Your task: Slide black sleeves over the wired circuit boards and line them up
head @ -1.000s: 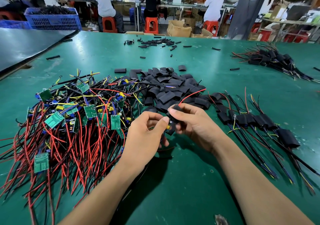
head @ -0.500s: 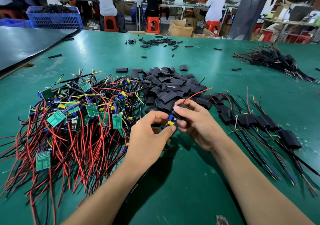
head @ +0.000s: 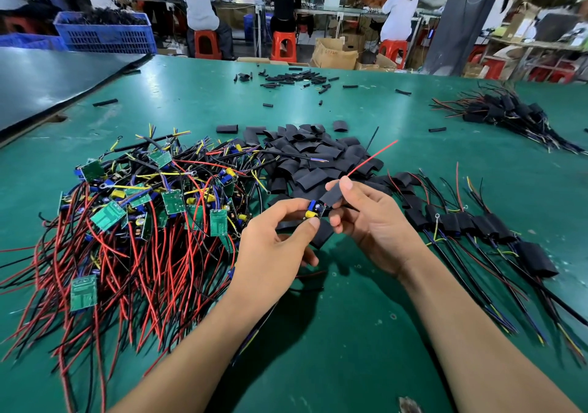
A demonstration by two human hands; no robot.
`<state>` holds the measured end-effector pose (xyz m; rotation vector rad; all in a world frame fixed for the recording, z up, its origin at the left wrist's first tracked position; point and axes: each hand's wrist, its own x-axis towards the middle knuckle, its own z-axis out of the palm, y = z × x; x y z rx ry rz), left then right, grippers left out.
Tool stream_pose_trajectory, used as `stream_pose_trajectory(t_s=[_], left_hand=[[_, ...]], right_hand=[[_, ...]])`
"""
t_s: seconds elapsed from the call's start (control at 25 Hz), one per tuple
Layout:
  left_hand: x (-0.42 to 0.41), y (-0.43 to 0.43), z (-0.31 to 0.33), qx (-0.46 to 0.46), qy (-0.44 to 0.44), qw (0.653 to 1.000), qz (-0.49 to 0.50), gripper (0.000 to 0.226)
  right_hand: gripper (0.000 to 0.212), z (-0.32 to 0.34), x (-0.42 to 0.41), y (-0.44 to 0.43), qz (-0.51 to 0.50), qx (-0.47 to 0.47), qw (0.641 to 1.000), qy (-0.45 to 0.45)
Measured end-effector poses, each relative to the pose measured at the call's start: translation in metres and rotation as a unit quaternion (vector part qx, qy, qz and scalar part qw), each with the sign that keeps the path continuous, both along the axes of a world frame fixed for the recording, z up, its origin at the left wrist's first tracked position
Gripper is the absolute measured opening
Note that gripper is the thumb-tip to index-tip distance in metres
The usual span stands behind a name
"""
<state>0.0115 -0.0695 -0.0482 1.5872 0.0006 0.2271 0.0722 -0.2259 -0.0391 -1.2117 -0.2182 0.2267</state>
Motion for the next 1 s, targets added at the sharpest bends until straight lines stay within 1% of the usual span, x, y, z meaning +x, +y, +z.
stream_pose_trajectory(t_s=[0.16,0.24,0.32,0.4,0.52,0.64,0.84,1.0], left_hand=[[-0.0005,-0.0001,0.0049,-0.055,0.011,0.998,-0.024,0.016],[-0.0009,0.0004,0.0076,-0.093,0.028,0.995,-0.032,0.012],[-0.0013,0.0007,0.0091,-0.106,0.035,0.993,-0.036,0.012],[-0.0016,0.0003,0.0098,-0.109,0.033,0.993,-0.039,0.014],[-0.0013,0.0001,0.0097,-0.106,0.035,0.993,-0.034,0.016],[-0.0003,0.0009,0.0079,-0.092,0.036,0.995,-0.03,0.017],[-0.0008,0.0001,0.0036,-0.047,0.028,0.998,-0.014,0.016],[-0.0006,-0.0005,0.0032,-0.056,0.042,0.997,-0.017,0.021]], right_hand=[[0.044,-0.0025,0.0021,0.0024,-0.033,-0.012,0.999,-0.015],[0.039,-0.0036,0.0022,0.0024,-0.029,-0.01,0.999,-0.021],[0.031,-0.0046,0.0028,0.0012,-0.02,-0.012,0.999,-0.027],[0.026,-0.0046,0.0033,-0.0004,-0.018,-0.025,0.999,-0.032],[0.03,-0.0043,0.0039,-0.0008,-0.037,-0.066,0.996,-0.044],[0.03,-0.005,0.0036,-0.0017,-0.054,-0.099,0.991,-0.068],[0.032,-0.0053,0.0009,-0.0022,-0.094,-0.206,0.964,-0.138],[0.031,-0.0046,0.0005,-0.0027,-0.096,-0.235,0.956,-0.146]])
